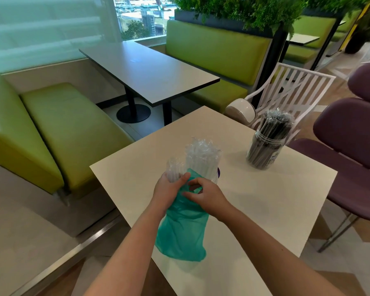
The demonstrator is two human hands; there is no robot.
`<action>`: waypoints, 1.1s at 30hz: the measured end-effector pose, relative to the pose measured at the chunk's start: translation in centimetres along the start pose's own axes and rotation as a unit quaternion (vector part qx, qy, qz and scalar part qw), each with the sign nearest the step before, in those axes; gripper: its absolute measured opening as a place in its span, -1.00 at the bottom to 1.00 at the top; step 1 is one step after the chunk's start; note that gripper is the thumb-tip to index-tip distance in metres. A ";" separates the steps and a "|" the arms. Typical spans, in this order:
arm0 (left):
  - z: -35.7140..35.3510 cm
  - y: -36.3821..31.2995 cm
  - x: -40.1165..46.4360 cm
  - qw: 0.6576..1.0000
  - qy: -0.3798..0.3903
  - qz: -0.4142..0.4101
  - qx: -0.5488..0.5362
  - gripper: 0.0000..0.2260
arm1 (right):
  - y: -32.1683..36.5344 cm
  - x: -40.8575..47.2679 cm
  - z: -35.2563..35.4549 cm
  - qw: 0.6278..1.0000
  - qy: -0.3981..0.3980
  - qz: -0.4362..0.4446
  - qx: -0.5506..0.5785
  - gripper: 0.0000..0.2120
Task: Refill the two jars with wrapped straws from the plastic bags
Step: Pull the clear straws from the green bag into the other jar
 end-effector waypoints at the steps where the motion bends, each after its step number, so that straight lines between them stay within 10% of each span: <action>1: 0.0 -0.1 -0.2 1.000 0.015 0.006 -0.019 -0.57 | 0.1 0.1 -0.1 1.000 0.006 0.001 -0.009 -0.62; 11: 0.0 -0.9 -1.2 0.991 0.076 0.051 -0.097 -0.61 | 0.8 0.6 0.1 0.994 0.056 -0.038 0.088 -0.96; 28: -0.2 -0.9 -1.2 0.990 0.061 0.059 -0.115 -0.68 | 0.2 0.8 1.2 0.988 0.034 -0.079 0.130 -0.76; 33: 0.6 0.4 0.5 0.987 -0.056 -0.061 0.134 -0.62 | 1.4 1.7 3.9 0.994 -0.011 -0.034 0.100 -0.85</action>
Point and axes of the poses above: each hand's wrist, its own x-axis towards the middle knuckle, its own z-axis out of the back of the hand, y = z × x, the point moved 2 cm from there along x, towards the middle knuckle, and after that the axes turned 11 degrees about -y, right-handed, at the moved point
